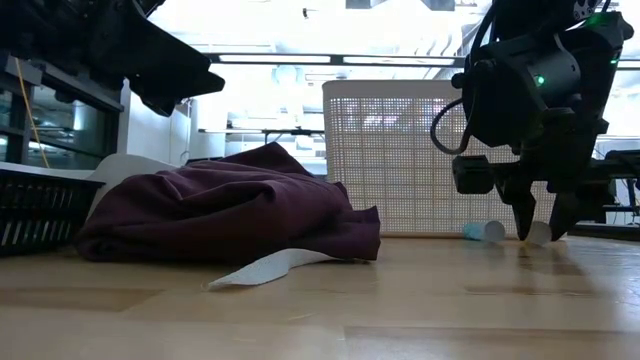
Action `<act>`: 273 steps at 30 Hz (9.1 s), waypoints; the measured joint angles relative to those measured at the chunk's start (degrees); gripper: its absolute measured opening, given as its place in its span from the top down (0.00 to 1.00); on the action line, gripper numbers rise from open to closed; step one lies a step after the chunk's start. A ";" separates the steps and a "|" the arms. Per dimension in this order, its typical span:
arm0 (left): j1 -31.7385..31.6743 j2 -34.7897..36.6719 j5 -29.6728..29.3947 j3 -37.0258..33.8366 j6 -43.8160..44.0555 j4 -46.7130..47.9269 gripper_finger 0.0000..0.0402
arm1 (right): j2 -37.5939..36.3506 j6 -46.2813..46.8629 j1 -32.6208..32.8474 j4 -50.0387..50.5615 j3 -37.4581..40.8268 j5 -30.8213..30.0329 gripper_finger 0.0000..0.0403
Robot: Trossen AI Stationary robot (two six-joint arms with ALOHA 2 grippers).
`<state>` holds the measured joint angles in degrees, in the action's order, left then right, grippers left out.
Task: Pick & place medical supplies in basket/bin
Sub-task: Put the yellow pill bottle into the black bin
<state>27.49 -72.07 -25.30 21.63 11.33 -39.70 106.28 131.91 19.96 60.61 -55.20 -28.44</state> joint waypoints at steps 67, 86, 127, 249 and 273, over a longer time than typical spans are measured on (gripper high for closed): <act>0.00 0.02 0.00 -0.02 0.00 -0.72 0.60 | -5.58 -105.66 -0.08 -60.49 -10.73 17.11 0.74; 0.00 0.02 0.00 -0.02 0.00 -1.07 0.60 | -3.15 -106.62 0.07 -59.31 -12.85 19.88 0.74; 0.00 0.02 0.00 -0.02 0.68 -3.10 0.60 | -3.15 -108.60 -4.26 -63.03 -12.83 20.02 0.74; 35.31 22.35 -32.31 0.00 33.61 39.62 0.75 | -3.19 -109.22 -2.71 -61.49 -12.81 22.41 0.46; 39.12 22.36 -20.70 0.00 73.81 61.68 0.75 | -3.19 -109.04 -2.71 -61.71 -12.81 22.41 0.47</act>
<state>66.61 -49.71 -46.00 21.63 85.14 21.98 103.09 22.87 17.26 -1.10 -68.01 -6.02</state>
